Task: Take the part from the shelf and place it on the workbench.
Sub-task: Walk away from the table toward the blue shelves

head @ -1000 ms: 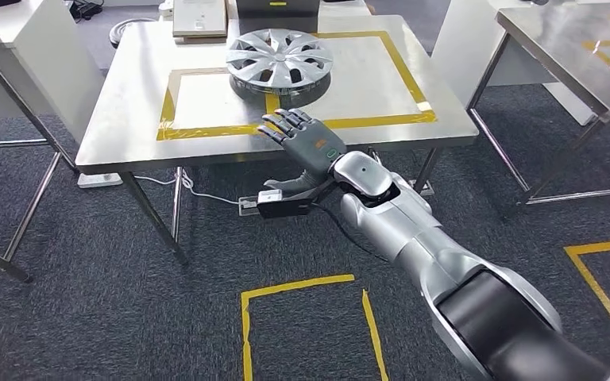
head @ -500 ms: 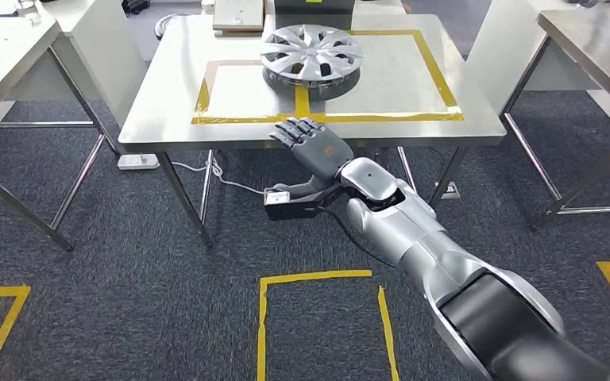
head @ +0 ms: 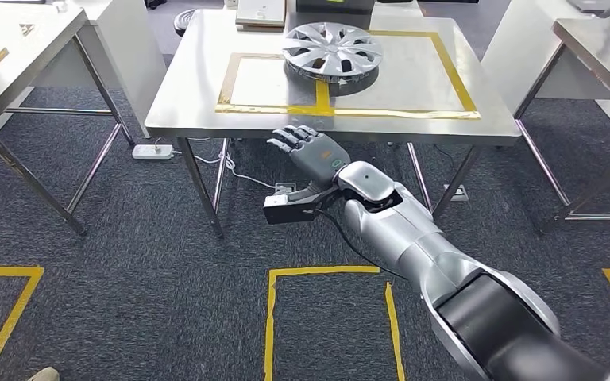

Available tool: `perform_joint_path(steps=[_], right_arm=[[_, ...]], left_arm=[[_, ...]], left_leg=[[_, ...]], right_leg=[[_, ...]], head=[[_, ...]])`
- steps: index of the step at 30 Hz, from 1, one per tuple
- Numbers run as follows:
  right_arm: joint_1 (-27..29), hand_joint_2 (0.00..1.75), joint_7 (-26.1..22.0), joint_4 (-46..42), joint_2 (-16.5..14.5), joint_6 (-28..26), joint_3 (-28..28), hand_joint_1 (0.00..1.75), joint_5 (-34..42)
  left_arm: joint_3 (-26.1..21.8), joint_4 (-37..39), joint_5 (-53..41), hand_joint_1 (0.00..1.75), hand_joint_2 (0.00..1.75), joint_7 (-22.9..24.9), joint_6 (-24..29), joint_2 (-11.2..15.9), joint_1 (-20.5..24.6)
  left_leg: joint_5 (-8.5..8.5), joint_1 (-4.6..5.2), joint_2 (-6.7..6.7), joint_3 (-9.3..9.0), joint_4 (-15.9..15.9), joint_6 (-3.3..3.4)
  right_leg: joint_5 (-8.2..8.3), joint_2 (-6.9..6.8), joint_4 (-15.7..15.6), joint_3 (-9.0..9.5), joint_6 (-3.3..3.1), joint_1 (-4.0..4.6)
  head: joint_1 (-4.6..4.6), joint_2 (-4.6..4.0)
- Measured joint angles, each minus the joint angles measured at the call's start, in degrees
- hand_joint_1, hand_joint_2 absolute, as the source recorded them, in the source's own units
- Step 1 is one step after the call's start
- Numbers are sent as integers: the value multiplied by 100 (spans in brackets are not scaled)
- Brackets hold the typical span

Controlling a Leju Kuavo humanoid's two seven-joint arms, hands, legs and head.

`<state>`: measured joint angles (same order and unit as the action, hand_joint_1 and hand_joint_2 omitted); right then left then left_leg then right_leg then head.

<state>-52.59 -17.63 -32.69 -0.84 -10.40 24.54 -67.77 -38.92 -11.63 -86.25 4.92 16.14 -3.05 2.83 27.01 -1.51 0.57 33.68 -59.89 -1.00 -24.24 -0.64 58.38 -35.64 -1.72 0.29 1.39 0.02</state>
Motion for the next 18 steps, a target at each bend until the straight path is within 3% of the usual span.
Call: perform_joint_path(steps=[2, 4, 5, 8, 9, 11, 18], right_arm=[[134, 175, 67, 20, -4, 54, -88, 0, 167], [326, 175, 123, 44, -7, 93, -166, 0, 360], [427, 131, 150, 57, -7, 111, -204, 0, 469], [731, 0, 236, 99, -5, 157, -316, 0, 801], [828, 0, 262, 113, -4, 170, -344, 0, 902], [1017, 0, 310, 134, -4, 198, -396, 0, 1109], [1729, 0, 509, 217, 2, 311, -616, 0, 1879]], left_arm=[[66, -8, 94, 0, 175, -48, -26, -2, -15], [157, -24, 285, 0, 175, -71, -67, -3, -44], [207, -37, 419, 0, 175, -78, -94, -3, -64], [357, -80, 845, 0, 44, -96, -166, 2, -118], [407, -96, 975, 0, 0, -103, -186, 5, -133], [509, -128, 1243, 0, 0, -117, -237, 11, -162], [924, -251, 2253, 0, 0, -168, -424, 28, -289]], left_leg=[[-18, 11, 0, 8, -1, 36], [-33, 24, -1, 23, -4, 63], [-39, 30, -3, 33, -6, 71], [-51, 43, -15, 66, -13, 88], [-54, 45, -18, 76, -15, 88], [-59, 47, -22, 86, -15, 84], [-75, 38, -27, 96, 1, 57]], right_leg=[[26, 0, -23, 5, -27, -1], [63, 0, -41, 2, 3, -8], [83, 0, -49, -3, 41, -13], [133, 3, -62, -30, 187, -29], [143, 4, -63, -40, 222, -32], [149, 6, -63, -56, 253, -34], [146, 12, -50, -87, 252, -20]], head=[[1, 0], [1, 0], [0, 0], [-2, 0], [-2, 0], [-3, 0], [-4, 0]])
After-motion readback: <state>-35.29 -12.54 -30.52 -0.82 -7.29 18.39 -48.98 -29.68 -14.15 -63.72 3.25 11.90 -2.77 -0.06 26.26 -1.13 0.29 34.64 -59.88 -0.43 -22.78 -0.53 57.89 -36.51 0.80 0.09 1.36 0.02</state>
